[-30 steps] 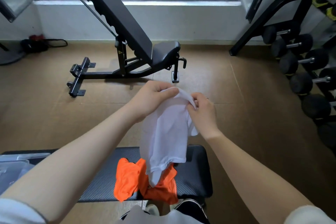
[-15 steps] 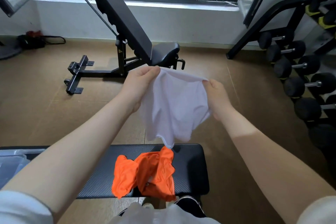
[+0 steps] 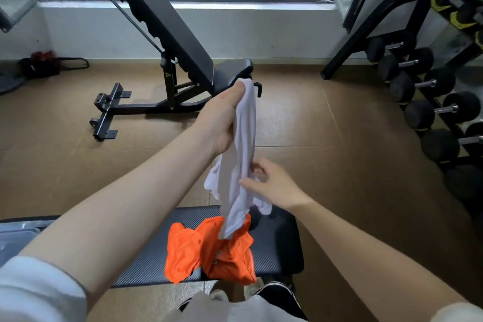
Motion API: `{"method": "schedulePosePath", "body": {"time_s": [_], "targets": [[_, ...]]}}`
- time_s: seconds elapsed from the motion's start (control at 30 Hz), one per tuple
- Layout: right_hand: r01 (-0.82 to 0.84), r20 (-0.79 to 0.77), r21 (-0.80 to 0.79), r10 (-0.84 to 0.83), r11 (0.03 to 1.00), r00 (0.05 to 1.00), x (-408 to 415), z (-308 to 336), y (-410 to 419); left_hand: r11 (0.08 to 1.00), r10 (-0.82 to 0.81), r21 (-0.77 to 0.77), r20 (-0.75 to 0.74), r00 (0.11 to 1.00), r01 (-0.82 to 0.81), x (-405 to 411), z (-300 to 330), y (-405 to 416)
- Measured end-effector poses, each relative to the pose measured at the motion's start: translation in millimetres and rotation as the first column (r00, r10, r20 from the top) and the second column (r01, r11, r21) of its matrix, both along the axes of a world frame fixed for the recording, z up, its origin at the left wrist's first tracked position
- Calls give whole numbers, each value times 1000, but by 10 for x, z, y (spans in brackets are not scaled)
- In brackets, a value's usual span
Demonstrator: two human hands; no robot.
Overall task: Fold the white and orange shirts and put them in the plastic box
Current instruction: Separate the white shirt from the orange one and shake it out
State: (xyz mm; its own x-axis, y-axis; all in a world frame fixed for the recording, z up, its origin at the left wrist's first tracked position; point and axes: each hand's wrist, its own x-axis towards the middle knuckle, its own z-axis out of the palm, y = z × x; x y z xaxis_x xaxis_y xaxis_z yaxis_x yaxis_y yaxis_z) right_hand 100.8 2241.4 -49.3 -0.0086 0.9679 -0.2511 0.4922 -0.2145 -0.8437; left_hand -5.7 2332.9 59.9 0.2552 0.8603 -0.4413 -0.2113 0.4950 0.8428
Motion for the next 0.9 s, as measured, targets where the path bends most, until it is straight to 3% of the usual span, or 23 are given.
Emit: {"method": "schedulePosePath", "body": {"time_s": [0.07,0.17,0.3,0.43,0.53,0.6,0.67,0.73,0.9], "targets": [[42,85,34,-45,999,995,-104,-103,-1,999,39,-14,36,999,-38,-37,40,13],[168,87,56,-172,984,981,-107,-178,44,993,112,27,41,993,-113,-170,52,64],[259,-77,77,-254,963,964,23,-2,140,970,206,167,-201,958,-174,-420,-177,146],[339,-307,-28,-330,940,892,78,257,314,982,150,167,-435,888,-84,-512,-599,-4],[361,-504,-163,-392,918,770,30,408,415,953,82,293,-480,873,72,-448,-816,-242],[345,-595,-219,-405,913,694,-1,494,474,920,-57,312,-494,868,238,-395,-890,-394],[335,-641,-231,-402,914,654,1,567,543,887,-164,288,-536,828,361,-361,-987,-511],[325,-659,-237,-398,915,638,31,624,609,874,-165,285,-590,790,395,-350,-1064,-577],[399,-661,-186,-414,898,625,224,688,646,890,-86,327,-564,821,318,-381,-974,-559]]}}
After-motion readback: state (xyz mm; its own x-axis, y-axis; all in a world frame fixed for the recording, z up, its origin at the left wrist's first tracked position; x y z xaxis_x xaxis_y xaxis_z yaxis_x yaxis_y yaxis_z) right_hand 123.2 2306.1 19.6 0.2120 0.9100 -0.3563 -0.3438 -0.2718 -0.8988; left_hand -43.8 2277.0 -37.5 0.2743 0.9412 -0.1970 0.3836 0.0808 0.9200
